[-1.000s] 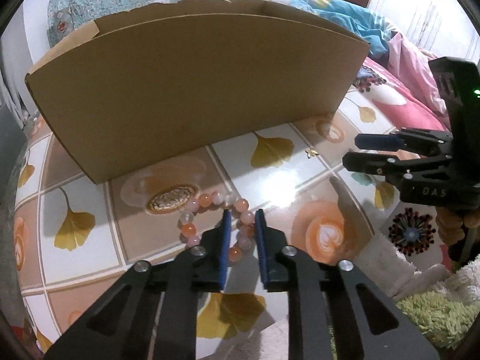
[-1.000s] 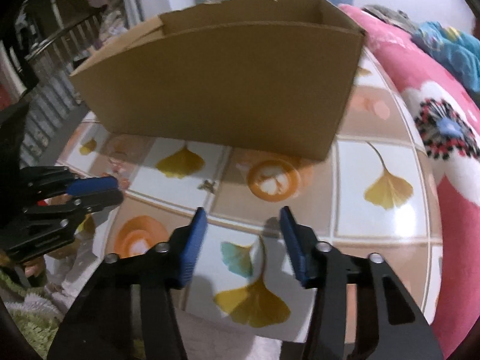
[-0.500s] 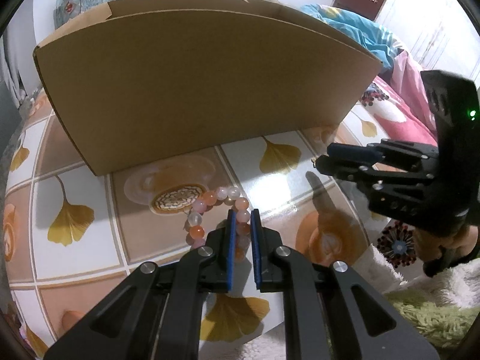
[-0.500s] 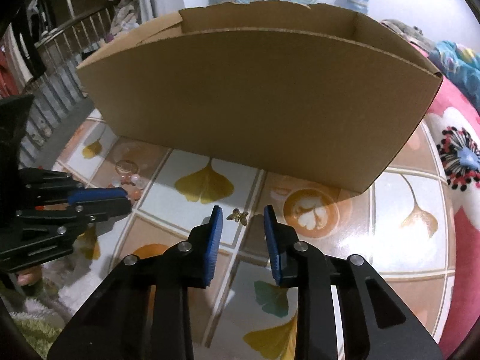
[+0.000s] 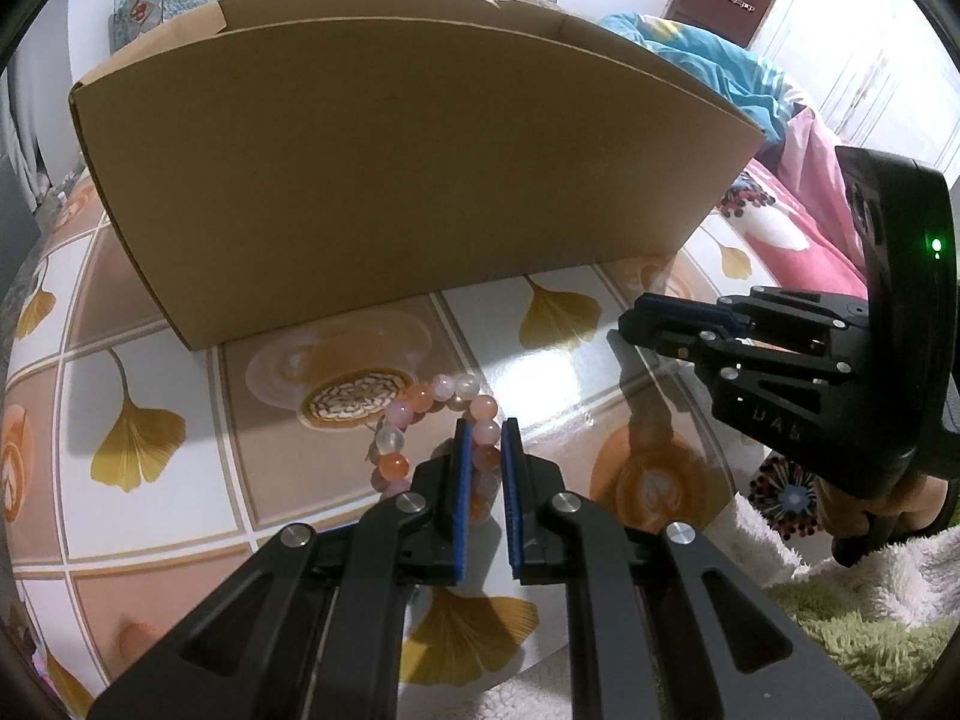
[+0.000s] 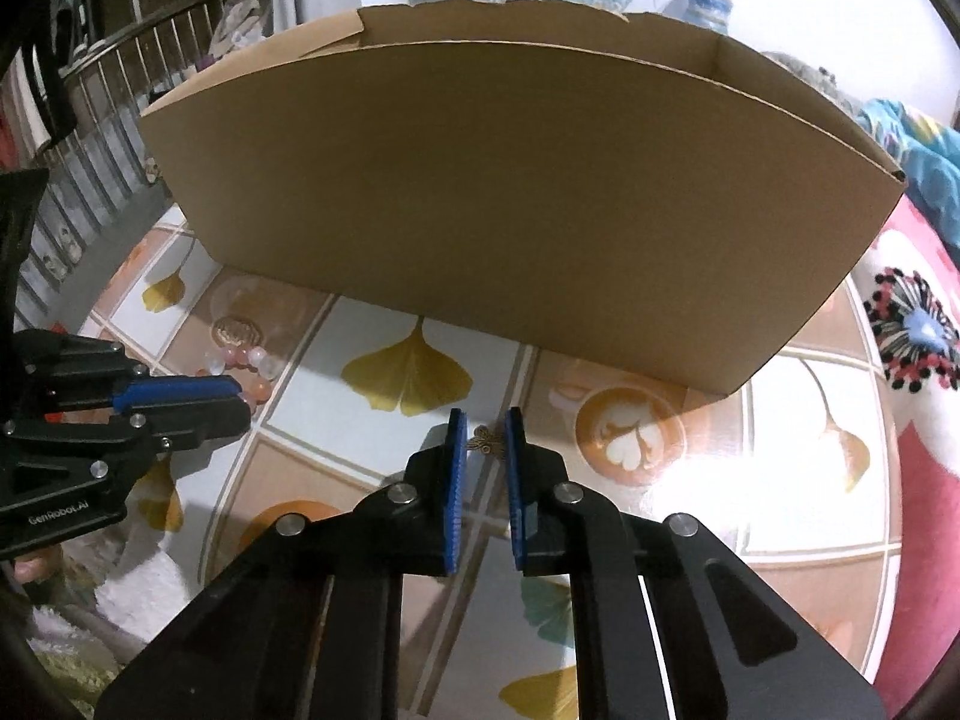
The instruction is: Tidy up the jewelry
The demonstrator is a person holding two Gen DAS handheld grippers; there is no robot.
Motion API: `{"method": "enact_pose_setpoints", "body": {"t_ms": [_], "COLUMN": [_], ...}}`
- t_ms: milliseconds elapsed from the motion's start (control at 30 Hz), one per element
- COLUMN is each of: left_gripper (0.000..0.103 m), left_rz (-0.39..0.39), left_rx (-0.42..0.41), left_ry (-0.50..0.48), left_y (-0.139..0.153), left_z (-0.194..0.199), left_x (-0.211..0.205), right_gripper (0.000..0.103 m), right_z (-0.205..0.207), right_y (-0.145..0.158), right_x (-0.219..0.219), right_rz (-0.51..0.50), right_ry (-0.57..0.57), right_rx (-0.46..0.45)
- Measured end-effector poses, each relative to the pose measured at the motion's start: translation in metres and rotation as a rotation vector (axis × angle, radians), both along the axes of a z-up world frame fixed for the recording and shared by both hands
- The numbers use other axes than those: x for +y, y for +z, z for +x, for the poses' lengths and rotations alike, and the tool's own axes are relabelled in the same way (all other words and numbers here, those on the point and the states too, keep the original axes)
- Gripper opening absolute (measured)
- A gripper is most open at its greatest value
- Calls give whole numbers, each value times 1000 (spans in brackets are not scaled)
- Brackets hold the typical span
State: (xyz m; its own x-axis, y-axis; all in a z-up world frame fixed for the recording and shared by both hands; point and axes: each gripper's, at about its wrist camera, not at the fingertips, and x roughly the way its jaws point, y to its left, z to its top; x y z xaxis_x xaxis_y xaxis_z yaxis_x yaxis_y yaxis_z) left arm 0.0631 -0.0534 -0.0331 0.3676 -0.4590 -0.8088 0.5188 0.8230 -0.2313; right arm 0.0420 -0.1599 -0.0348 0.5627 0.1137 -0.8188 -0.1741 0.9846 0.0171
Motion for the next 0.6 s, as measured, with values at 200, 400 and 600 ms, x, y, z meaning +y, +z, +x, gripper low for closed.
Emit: {"method": "enact_pose_setpoints", "body": {"t_ms": [200,400,600], "left_gripper": [9,9,9], "left_rz": [-2,-17,-50], "left_rx": [-2,1,-32], "left_ry": [1,2,-3], "left_y": [1,4,17], "left_z": [0,-1,-7], "left_x": [1,4,10], "right_gripper": [10,0,0], "right_z": [-2,-3,-11], "right_y": [1,3,13], "right_x": [-8,-11,-19], "right_rz": [38,56,61], "right_ry": [-17,-19,-20], "right_rx": [6,5,-25]}}
